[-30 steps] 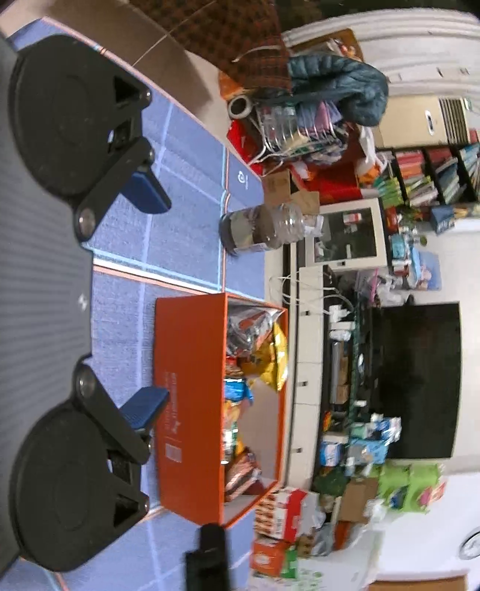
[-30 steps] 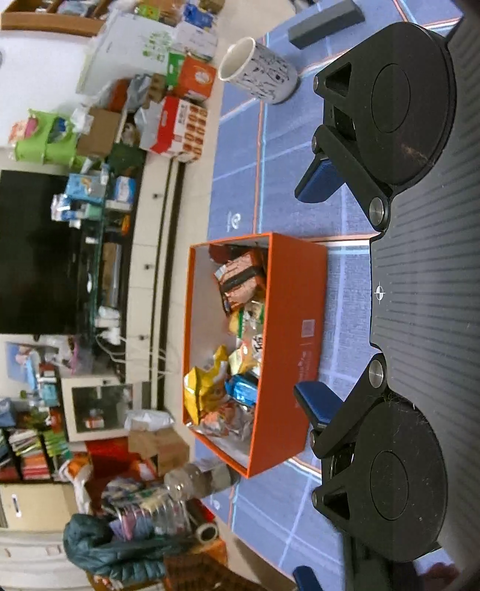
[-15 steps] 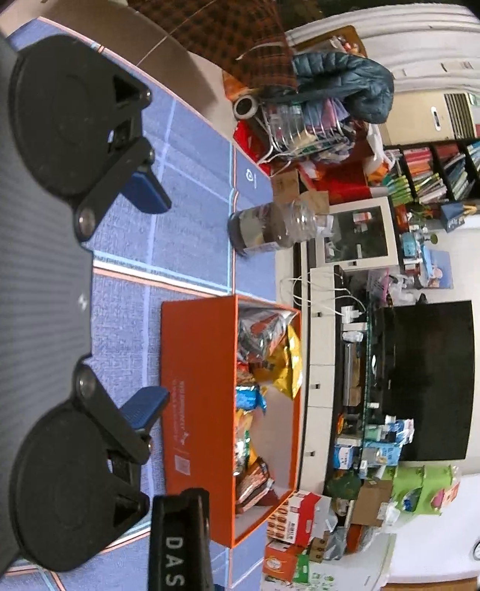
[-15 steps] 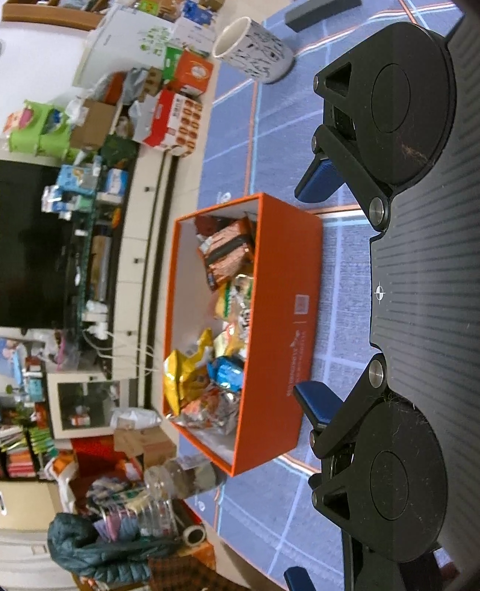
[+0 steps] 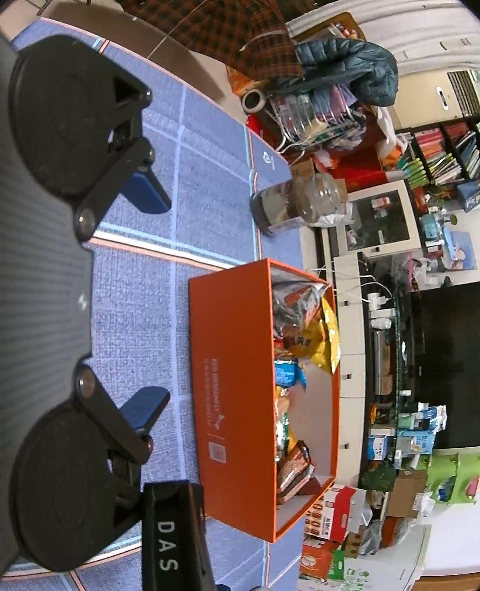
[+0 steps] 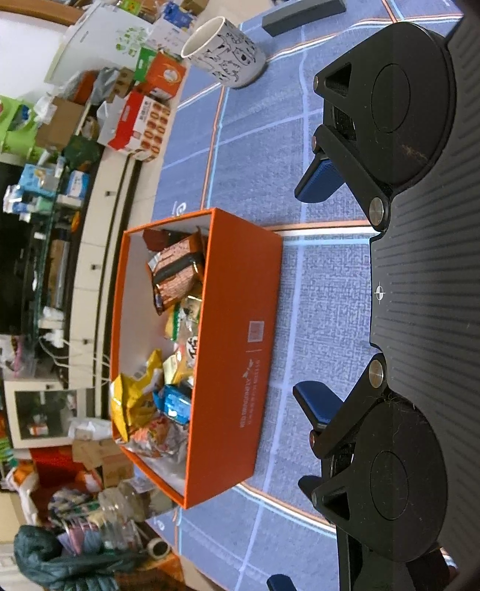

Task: Organize snacks

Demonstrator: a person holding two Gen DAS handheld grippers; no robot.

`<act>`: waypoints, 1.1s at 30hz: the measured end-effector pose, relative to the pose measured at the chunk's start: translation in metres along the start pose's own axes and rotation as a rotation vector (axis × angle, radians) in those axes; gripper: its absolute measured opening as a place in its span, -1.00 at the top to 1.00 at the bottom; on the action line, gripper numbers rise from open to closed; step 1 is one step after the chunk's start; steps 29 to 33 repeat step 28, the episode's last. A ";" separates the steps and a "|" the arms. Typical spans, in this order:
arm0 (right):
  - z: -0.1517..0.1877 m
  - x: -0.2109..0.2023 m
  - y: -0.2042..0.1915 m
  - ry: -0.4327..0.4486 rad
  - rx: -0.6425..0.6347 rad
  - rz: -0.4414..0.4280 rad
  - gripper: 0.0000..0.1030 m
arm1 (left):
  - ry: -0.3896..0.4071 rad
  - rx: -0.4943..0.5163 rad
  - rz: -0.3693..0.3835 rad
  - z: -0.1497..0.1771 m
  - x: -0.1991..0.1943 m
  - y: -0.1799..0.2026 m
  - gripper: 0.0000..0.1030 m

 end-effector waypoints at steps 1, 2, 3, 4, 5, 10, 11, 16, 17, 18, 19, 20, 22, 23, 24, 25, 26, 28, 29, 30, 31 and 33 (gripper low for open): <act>0.000 0.000 0.000 0.001 -0.001 -0.003 -0.87 | 0.000 -0.004 0.005 0.000 0.000 0.000 -0.91; 0.000 -0.001 0.000 0.004 -0.002 -0.004 -0.87 | 0.002 -0.009 0.010 -0.001 -0.001 0.000 -0.91; -0.001 -0.002 -0.001 0.008 -0.003 -0.005 -0.87 | 0.005 -0.011 0.011 -0.001 -0.002 0.000 -0.91; -0.001 -0.003 -0.001 0.012 -0.001 -0.007 -0.87 | 0.009 -0.013 0.011 -0.003 -0.003 0.000 -0.91; -0.002 -0.004 -0.001 0.016 0.001 -0.008 -0.87 | 0.014 -0.014 0.011 -0.003 -0.004 0.000 -0.91; -0.005 -0.006 0.001 0.029 0.010 -0.005 -0.87 | 0.019 -0.029 0.020 -0.005 -0.006 -0.001 -0.91; -0.005 -0.006 0.001 0.028 0.010 -0.004 -0.87 | 0.018 -0.031 0.024 -0.005 -0.006 -0.001 -0.91; -0.004 -0.005 0.001 0.027 0.009 -0.005 -0.87 | 0.005 -0.042 0.038 -0.004 -0.005 0.000 -0.92; -0.004 -0.005 0.000 0.028 0.009 -0.004 -0.87 | 0.000 -0.048 0.037 -0.004 -0.005 0.000 -0.92; -0.004 -0.005 0.000 0.029 0.008 -0.004 -0.87 | -0.007 -0.057 0.038 -0.004 -0.004 0.000 -0.92; -0.004 -0.005 0.000 0.029 0.007 -0.004 -0.87 | -0.013 -0.068 0.040 -0.003 -0.004 0.000 -0.92; -0.004 -0.005 0.000 0.029 0.008 -0.004 -0.87 | -0.020 -0.076 0.045 -0.002 -0.004 -0.001 -0.92; -0.004 -0.005 0.000 0.029 0.007 -0.005 -0.87 | -0.032 -0.059 0.042 -0.001 -0.004 0.002 -0.92; -0.004 -0.005 -0.001 0.029 0.006 -0.005 -0.87 | -0.030 -0.049 0.039 0.000 -0.005 0.004 -0.92; -0.004 -0.006 -0.001 0.030 0.005 -0.006 -0.87 | -0.032 -0.037 0.035 0.001 -0.005 0.005 -0.92; -0.004 -0.006 0.000 0.030 0.005 -0.007 -0.87 | -0.032 -0.024 0.038 0.001 -0.004 0.006 -0.92; -0.004 -0.006 -0.001 0.031 0.005 -0.008 -0.87 | -0.028 -0.022 0.038 0.002 -0.004 0.007 -0.92; -0.004 -0.006 0.000 0.033 0.005 -0.008 -0.87 | -0.019 -0.024 0.040 0.001 -0.005 0.006 -0.92; -0.004 -0.006 0.000 0.033 0.005 -0.008 -0.87 | -0.019 -0.024 0.040 0.001 -0.005 0.006 -0.92; -0.004 -0.006 0.000 0.033 0.005 -0.008 -0.87 | -0.019 -0.024 0.040 0.001 -0.005 0.006 -0.92; -0.004 -0.006 0.000 0.033 0.005 -0.008 -0.87 | -0.019 -0.024 0.040 0.001 -0.005 0.006 -0.92; -0.004 -0.006 0.000 0.033 0.005 -0.008 -0.87 | -0.019 -0.024 0.040 0.001 -0.005 0.006 -0.92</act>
Point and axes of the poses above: each gripper's, at about its wrist camera, not at the fingertips, and x roughly the way its jaws point, y to its right, z to its underside, the point moved 6 cm from there along x, roughly the way its jaws point, and after that the axes turned 5 degrees about x, right-handed, at the moved point
